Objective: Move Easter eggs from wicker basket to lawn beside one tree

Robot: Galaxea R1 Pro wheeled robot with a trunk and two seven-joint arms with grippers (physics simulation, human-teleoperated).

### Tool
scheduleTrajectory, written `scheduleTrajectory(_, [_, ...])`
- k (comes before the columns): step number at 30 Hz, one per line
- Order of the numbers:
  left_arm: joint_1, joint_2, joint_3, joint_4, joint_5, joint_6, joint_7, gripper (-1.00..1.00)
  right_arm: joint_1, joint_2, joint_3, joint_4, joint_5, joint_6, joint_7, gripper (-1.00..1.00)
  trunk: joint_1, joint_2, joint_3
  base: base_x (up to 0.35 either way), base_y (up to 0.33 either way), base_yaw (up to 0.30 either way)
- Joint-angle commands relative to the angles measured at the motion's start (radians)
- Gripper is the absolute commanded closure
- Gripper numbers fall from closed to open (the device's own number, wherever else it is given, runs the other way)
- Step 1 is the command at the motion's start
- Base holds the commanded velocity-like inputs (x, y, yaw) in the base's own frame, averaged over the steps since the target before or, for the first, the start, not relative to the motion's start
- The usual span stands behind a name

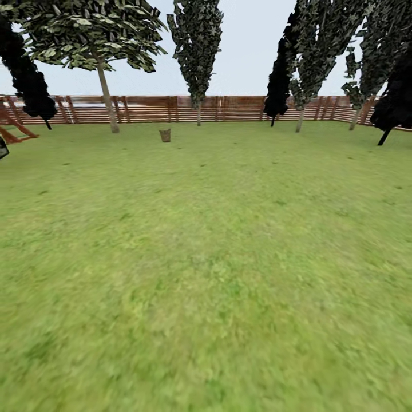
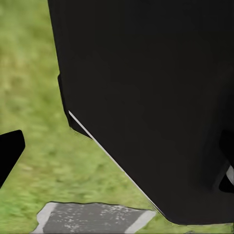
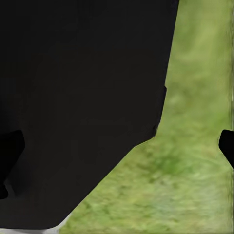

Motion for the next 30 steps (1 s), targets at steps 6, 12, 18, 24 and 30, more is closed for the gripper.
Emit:
scheduleTrajectory(6, [0.0, 0.0, -0.001, -0.002, -0.002, 0.002, -0.003, -1.0, -0.001, 0.0, 0.001, 0.002, 0.003, 0.001, 0.003, -1.0, 0.001, 0.0, -0.001, 0.344, 0.0, 0.222])
scheduleTrajectory(12, [0.0, 0.0, -0.001, -0.002, -0.002, 0.001, -0.003, -1.0, -0.001, 0.0, 0.001, 0.002, 0.005, 0.001, 0.003, -1.0, 0.001, 0.0, -0.001, 0.344, 0.0, 0.034])
scheduleTrajectory(18, [0.0, 0.0, -0.001, -0.002, -0.002, 0.001, -0.003, -1.0, -0.001, 0.0, 0.001, 0.002, 0.005, 0.001, 0.003, -1.0, 0.001, 0.0, -0.001, 0.344, 0.0, 0.002])
scheduleTrajectory(24, [0.0, 0.0, -0.001, -0.002, -0.002, 0.001, -0.003, -1.0, -0.001, 0.0, 0.001, 0.002, 0.005, 0.001, 0.003, -1.0, 0.001, 0.0, -0.001, 0.344, 0.0, 0.0])
scheduleTrajectory(30, [0.0, 0.0, -0.001, -0.002, -0.002, 0.001, -0.003, -1.0, -0.001, 0.0, 0.001, 0.002, 0.005, 0.001, 0.003, -1.0, 0.001, 0.0, -0.001, 0.344, 0.0, 0.0])
